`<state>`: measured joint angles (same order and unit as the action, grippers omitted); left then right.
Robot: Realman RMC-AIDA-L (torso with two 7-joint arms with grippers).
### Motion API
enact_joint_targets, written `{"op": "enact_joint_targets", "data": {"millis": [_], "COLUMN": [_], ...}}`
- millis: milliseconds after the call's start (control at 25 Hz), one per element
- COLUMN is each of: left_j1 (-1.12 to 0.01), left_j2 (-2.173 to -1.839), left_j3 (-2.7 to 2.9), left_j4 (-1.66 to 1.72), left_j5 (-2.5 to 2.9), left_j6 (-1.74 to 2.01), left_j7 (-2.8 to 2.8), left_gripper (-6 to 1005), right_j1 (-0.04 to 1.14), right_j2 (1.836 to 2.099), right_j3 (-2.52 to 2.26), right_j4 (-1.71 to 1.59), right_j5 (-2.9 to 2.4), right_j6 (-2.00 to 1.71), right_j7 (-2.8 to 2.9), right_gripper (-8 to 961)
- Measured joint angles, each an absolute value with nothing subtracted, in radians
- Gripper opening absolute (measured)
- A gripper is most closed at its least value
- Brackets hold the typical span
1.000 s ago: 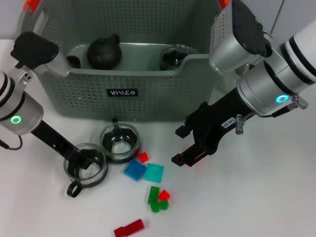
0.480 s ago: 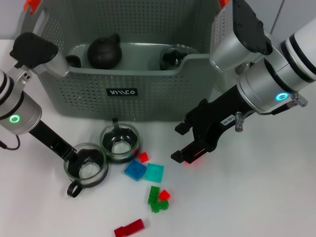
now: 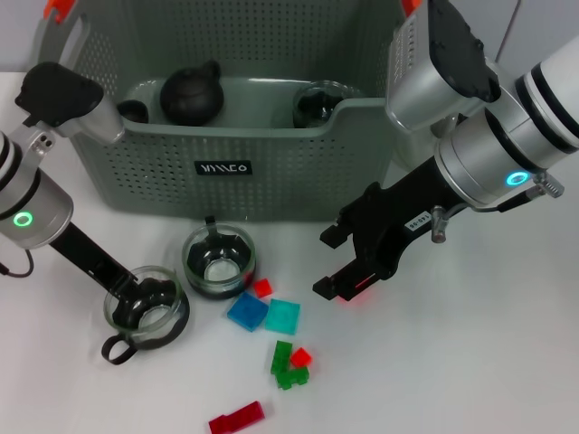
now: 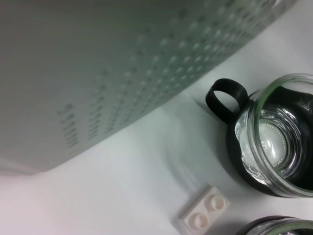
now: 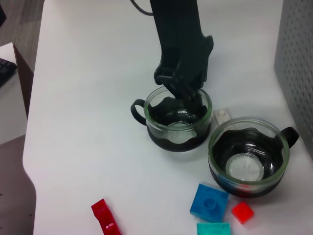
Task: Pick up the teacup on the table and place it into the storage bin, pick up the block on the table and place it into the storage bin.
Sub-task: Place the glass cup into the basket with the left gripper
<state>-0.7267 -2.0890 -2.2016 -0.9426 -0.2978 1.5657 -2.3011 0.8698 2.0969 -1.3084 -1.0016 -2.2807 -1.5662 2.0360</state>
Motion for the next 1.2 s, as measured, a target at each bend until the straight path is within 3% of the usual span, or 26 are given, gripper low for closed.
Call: {"op": "enact_joint_targets", "data": {"millis": [120, 760, 1200], "left_j1": [-0.724, -0.691, -0.701], "left_j2": [-2.089, -2.077, -1.944], "left_j3": [-2.203, -2.407, -2.63], "left_j4": [-0.948, -1.204, -1.271], "left_j5": [-0.303, -0.398, -0.837], "left_j6": [1.579, 1.883, 2.038], "left_j7": [-2.297, -2.24, -2.287], "left_gripper": [43, 51, 56], "right_j1": [0.868, 0.867, 0.867], "right_j2": [2.097, 2.098, 2.097], "right_j3": [-1.308, -1.289, -1.287], "right_j4": [-1.002, -1.002, -0.978], "right_j5": [-2.279, -2.276, -2.269], "right_j6": [-1.566, -1.568, -1.585], "right_j7": [2.035, 2.021, 2.01], "right_gripper": [761, 763, 762]}}
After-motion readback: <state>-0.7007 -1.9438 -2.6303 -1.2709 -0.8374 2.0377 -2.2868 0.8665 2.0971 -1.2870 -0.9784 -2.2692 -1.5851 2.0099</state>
